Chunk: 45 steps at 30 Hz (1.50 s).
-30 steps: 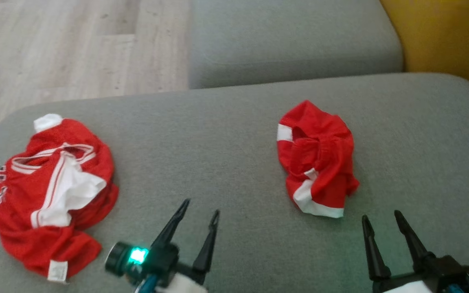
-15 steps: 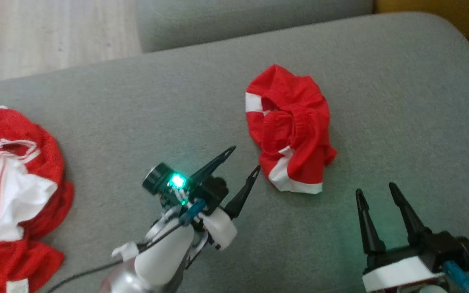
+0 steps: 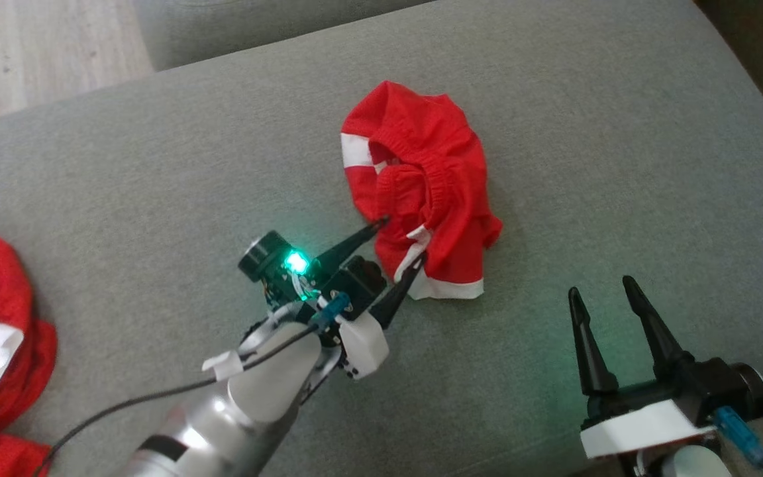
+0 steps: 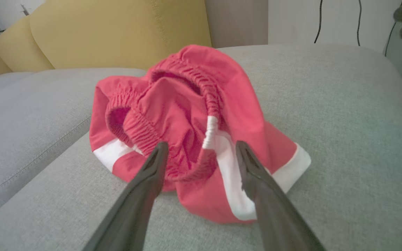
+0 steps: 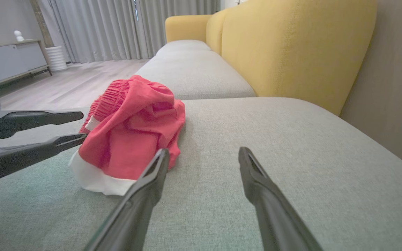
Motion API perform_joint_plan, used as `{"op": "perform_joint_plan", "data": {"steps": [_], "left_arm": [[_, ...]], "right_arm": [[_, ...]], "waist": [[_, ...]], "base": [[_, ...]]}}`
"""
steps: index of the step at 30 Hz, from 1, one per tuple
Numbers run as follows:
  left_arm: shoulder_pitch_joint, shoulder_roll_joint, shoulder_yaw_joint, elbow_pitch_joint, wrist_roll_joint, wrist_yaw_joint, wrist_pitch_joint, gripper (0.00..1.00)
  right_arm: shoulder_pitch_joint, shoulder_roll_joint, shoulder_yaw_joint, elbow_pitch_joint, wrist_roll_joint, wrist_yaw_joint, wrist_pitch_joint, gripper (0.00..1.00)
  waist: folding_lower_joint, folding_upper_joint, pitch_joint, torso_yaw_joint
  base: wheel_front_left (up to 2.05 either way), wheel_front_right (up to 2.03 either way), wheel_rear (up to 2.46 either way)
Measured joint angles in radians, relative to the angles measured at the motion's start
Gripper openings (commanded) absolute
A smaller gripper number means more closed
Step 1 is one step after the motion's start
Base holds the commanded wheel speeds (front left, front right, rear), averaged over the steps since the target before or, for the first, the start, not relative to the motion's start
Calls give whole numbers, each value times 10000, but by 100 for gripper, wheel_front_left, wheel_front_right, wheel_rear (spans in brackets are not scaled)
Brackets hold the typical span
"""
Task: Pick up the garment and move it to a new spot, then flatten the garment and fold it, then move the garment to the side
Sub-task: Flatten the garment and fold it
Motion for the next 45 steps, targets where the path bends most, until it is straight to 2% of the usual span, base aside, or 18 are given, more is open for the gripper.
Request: {"op": "perform_joint_plan", "data": {"steps": [6,11,12,13,14,24,28,33,37,41,45], "left_arm": [[-504,-8,-232,562,-215,238,-119,100],[-741,-10,-477,968,-414,221,-203,100],[-786,-10,-583,1014,-414,198,-211,52],[-812,-12,-683,1053,-414,146,-226,33],[-821,-12,-752,1055,-414,82,-309,0],[-948,-2,-1626,729,-1218,-566,-188,0],[-1425,4,-2197,161,-1779,-750,481,0],[-3021,-15,-2640,-535,-2857,-826,1547,0],[-4676,-77,-2334,-606,-3672,-828,1866,0],[-5614,-17,-1931,-560,-4126,-828,2013,0],[-5281,192,-1674,-334,-4759,-826,2203,0]], "right_arm": [[1,0,33,0,59,0,0,100],[0,0,44,-6,151,0,0,100],[-1,0,46,-6,163,0,0,100],[-2,0,44,-8,163,0,0,100],[-3,0,44,-6,169,0,0,100],[1,0,263,111,257,0,0,100],[14,0,407,173,355,0,0,100],[67,-2,606,261,466,0,0,100],[331,-4,594,274,499,0,0,100],[593,-8,522,270,499,0,0,100],[648,-8,380,236,539,0,0,100]], "waist": [[-1,0,86,-297],[0,0,202,-463],[0,0,224,-487],[0,0,241,-507],[0,0,253,-527],[-2,0,-251,-782],[-2,0,-624,-989],[-2,0,-1134,-1243],[-3,0,-1533,-1283],[-4,0,-1716,-1101],[-3,0,-1857,-713]], "base": [[0,0,0],[0,0,0],[0,0,0],[0,0,0],[0,0,0],[0,0,0],[0,0,0],[0,0,0],[0,0,0],[0,0,0],[0,0,0]]}}
